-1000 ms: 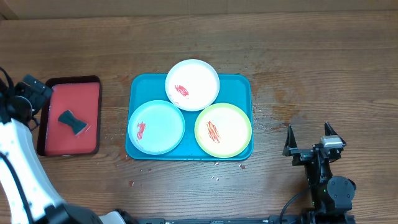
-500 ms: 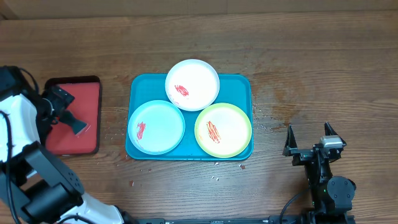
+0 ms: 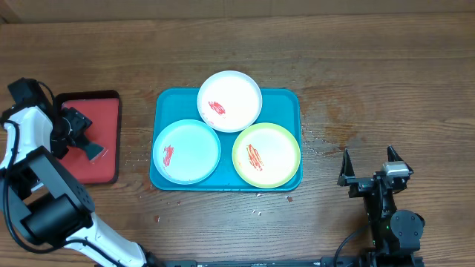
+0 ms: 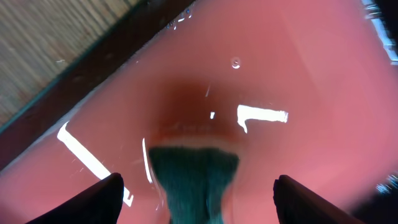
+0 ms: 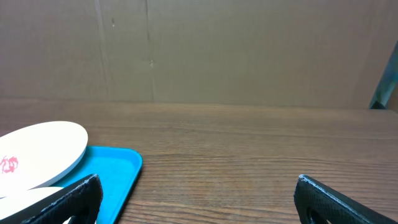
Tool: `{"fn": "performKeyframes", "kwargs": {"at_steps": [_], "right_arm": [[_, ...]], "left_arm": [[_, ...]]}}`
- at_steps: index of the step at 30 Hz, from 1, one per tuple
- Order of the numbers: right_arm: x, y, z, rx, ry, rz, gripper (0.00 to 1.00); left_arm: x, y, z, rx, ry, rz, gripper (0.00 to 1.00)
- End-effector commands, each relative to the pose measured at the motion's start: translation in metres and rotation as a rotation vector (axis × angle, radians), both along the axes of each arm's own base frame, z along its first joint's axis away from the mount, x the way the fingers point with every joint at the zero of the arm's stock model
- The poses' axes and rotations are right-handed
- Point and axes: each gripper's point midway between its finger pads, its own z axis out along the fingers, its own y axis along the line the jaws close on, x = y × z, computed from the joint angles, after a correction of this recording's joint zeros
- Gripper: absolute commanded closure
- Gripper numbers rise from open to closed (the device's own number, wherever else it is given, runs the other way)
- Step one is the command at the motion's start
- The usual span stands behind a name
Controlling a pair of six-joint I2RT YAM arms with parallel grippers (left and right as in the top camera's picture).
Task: Clean dirty plates on tray and stack at the side
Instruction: 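Lower the left gripper and grasp the green-and-red sponge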
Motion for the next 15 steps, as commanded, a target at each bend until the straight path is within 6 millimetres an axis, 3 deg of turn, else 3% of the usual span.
{"fn": "performKeyframes", "kwargs": {"at_steps": [1, 8, 10, 12, 14, 15], "right_arm": [[0.0, -0.001, -0.002, -0.001, -0.004, -0.007, 0.0], [0.0, -0.001, -0.002, 0.0, -0.004, -0.007, 0.0], [0.0, -0.001, -0.002, 0.0, -0.004, -0.007, 0.0], [0.0, -0.001, -0.002, 0.0, -0.004, -0.007, 0.0], [0.0, -0.001, -0.002, 0.0, -0.004, -0.007, 0.0], [0.0, -0.001, -0.002, 0.0, -0.004, -0.007, 0.0]], "left_arm": [[0.003, 0.001, -0.021, -0.007, 0.04, 0.011, 0.22], [0.002, -0.002, -0.041, -0.028, 0.074, 0.006, 0.22], [0.0, -0.003, -0.045, -0.034, 0.083, 0.006, 0.27], [-0.001, -0.003, -0.046, -0.035, 0.088, 0.004, 0.53], [0.0, -0.003, -0.046, -0.035, 0.087, 0.006, 0.88], [-0.001, -0.003, -0.046, -0.036, 0.088, 0.006, 0.96]]}}
